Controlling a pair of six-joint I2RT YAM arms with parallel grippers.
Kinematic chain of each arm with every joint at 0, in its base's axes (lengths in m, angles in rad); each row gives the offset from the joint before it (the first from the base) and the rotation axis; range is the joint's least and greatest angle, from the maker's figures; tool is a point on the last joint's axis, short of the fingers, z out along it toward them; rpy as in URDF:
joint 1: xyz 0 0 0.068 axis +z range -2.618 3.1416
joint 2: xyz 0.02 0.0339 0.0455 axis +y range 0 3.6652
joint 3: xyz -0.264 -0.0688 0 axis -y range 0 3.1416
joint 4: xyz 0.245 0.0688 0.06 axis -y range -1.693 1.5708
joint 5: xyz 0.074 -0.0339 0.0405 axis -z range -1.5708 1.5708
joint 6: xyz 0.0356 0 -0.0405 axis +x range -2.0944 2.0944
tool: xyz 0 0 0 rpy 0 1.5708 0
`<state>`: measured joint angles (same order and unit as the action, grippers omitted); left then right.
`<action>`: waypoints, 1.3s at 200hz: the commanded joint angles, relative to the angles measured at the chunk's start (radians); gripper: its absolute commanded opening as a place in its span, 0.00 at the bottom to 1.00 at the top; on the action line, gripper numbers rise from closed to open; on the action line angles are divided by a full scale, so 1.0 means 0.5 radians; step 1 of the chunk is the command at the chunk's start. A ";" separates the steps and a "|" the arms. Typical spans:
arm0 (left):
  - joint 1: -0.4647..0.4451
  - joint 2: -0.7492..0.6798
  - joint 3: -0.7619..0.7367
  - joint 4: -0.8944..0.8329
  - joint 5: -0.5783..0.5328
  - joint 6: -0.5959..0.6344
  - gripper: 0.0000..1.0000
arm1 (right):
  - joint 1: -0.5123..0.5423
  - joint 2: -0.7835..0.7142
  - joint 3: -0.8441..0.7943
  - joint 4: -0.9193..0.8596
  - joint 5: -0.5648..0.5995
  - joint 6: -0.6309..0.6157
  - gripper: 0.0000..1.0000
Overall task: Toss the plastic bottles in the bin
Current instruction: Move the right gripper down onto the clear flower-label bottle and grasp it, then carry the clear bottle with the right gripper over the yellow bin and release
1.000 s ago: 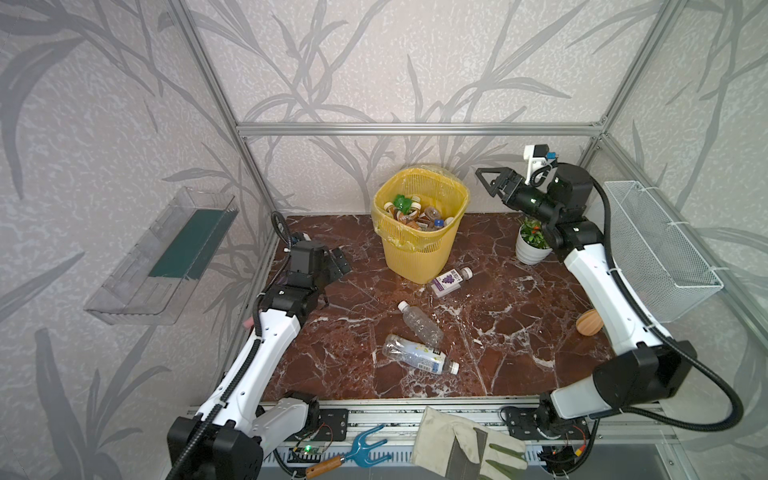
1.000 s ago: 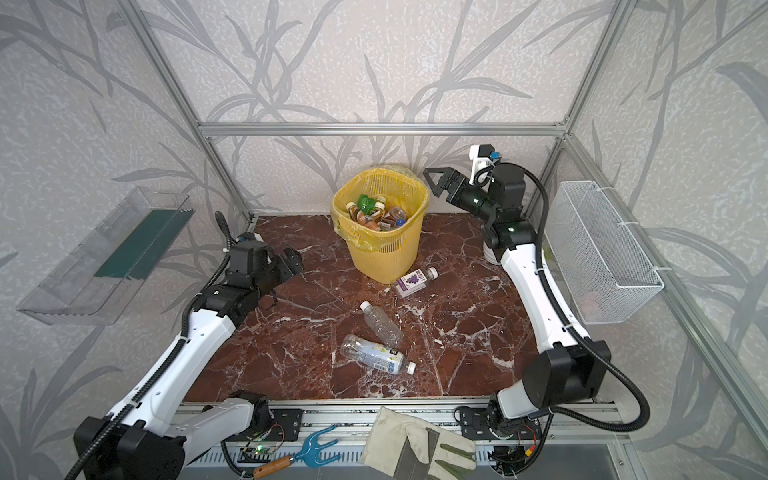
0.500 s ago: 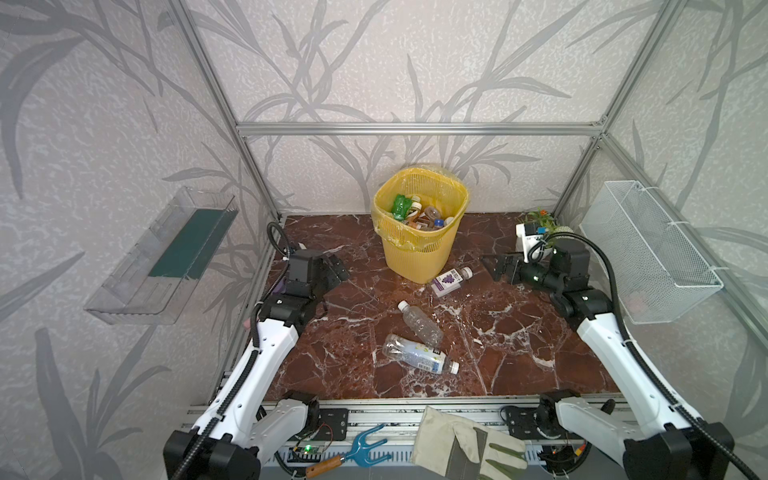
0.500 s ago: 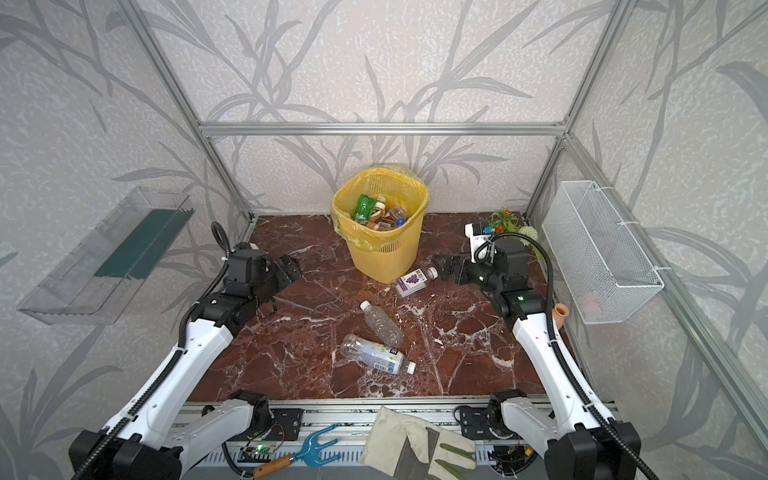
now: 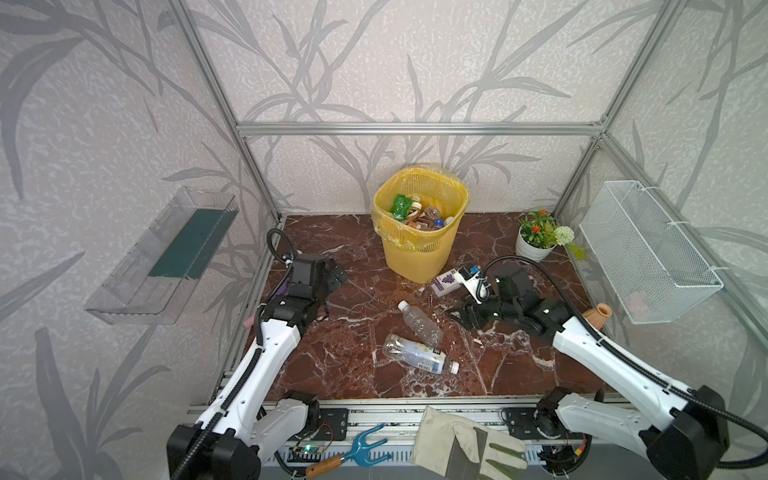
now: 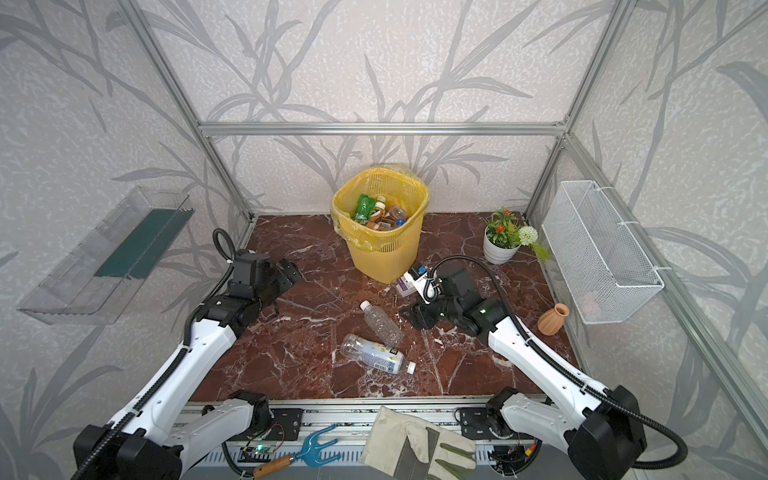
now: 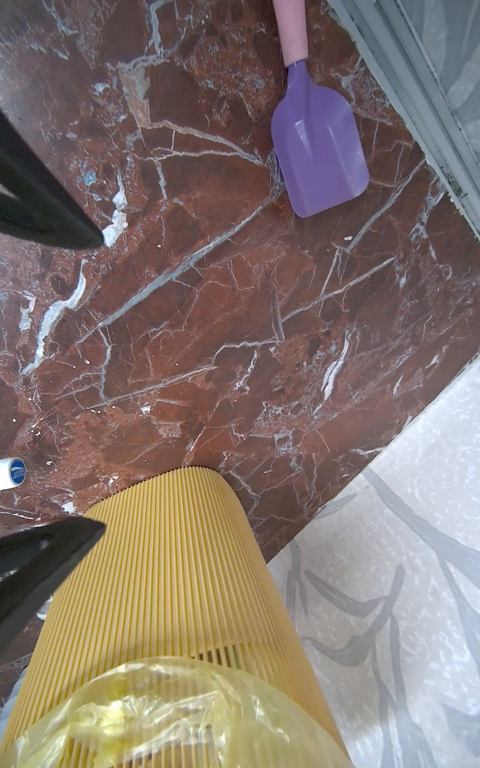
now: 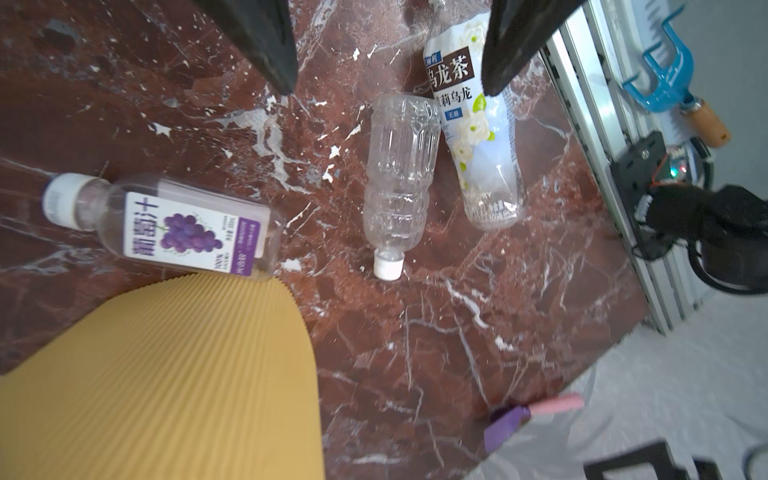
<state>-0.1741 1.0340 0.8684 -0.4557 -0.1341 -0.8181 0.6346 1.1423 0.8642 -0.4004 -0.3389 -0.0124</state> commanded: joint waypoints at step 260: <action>0.035 -0.017 -0.040 -0.015 -0.112 -0.002 0.99 | 0.954 1.452 0.832 -0.713 0.465 -0.332 0.71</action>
<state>-0.1661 1.0355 0.8574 -0.4564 -0.1635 -0.8234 1.0946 1.8313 1.2530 -0.7105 -0.1181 -0.1841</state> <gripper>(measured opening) 0.991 0.705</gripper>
